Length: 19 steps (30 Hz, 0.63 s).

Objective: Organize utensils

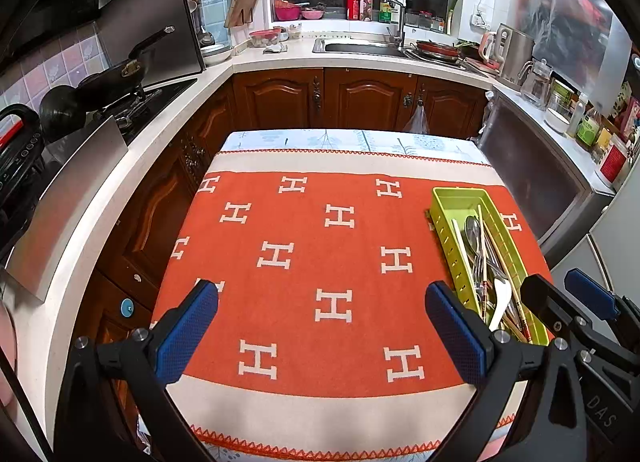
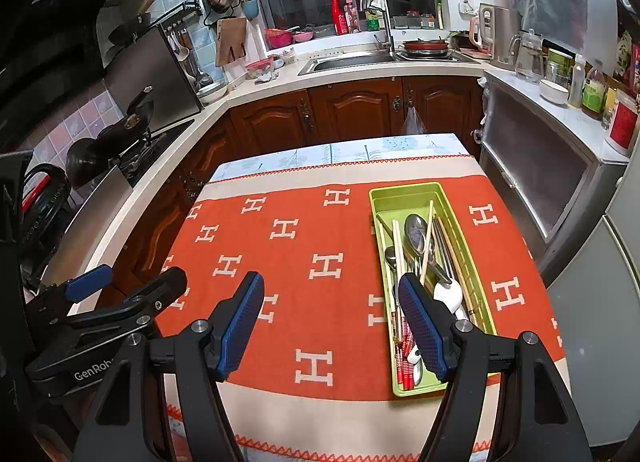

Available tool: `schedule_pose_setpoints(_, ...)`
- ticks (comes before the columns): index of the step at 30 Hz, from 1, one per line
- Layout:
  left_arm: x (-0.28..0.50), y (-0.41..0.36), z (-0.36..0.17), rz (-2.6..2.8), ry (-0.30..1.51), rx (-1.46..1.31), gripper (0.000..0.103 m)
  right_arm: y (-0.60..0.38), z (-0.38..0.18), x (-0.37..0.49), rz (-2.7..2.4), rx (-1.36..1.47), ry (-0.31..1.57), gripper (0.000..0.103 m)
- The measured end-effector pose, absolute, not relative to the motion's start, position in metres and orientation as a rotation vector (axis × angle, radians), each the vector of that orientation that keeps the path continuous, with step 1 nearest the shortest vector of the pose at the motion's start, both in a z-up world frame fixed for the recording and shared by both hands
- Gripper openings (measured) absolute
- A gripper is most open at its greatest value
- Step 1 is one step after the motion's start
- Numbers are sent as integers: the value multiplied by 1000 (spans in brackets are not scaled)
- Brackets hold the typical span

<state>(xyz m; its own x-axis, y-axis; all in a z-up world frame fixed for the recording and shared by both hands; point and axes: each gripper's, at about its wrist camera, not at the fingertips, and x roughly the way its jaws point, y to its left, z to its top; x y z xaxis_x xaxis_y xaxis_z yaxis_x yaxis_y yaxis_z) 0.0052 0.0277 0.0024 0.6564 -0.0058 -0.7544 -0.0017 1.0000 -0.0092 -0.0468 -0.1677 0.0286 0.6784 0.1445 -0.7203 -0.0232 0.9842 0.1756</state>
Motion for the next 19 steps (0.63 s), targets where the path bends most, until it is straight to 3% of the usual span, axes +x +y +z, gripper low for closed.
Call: schedule_pose_setpoints(19, 1, 36, 2, -2, 863, -10, 102, -162, 22, -48, 96, 162, 828, 71)
